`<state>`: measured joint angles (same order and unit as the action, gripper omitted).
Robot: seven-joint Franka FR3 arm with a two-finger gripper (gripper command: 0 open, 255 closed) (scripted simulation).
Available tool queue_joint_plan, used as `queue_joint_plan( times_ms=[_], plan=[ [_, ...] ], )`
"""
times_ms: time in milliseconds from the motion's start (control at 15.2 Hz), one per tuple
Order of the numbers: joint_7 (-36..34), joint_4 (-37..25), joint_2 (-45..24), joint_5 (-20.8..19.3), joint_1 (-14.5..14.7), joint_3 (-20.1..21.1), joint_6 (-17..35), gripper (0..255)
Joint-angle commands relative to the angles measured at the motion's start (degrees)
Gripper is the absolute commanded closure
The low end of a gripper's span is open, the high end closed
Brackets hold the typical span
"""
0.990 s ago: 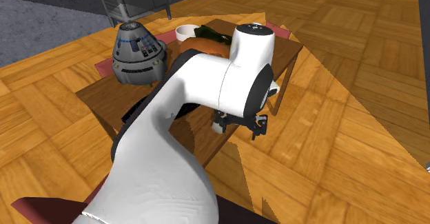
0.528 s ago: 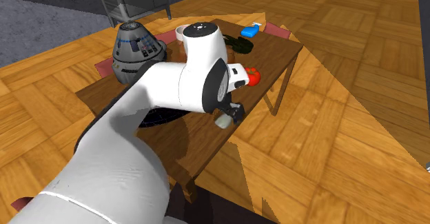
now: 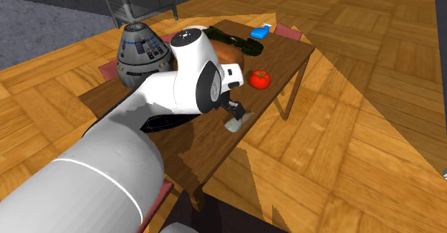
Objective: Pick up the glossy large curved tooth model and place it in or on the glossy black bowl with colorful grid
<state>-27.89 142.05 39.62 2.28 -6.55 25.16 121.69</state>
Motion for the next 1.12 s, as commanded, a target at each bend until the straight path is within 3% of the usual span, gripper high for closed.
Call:
queue_joint_plan(
  times_ms=[0,594,660,1056],
  plan=[
    [-0.12,0.86,-0.8,-0.19,-0.35,0.21,1.76,0],
    [-0.22,1.6,-1.41,-0.31,-0.56,0.41,3.11,0],
    [-0.22,1.6,-1.41,-0.31,-0.56,0.41,3.11,255],
    [-0.22,1.6,-1.41,-0.31,-0.56,0.41,3.11,255]
  ],
)
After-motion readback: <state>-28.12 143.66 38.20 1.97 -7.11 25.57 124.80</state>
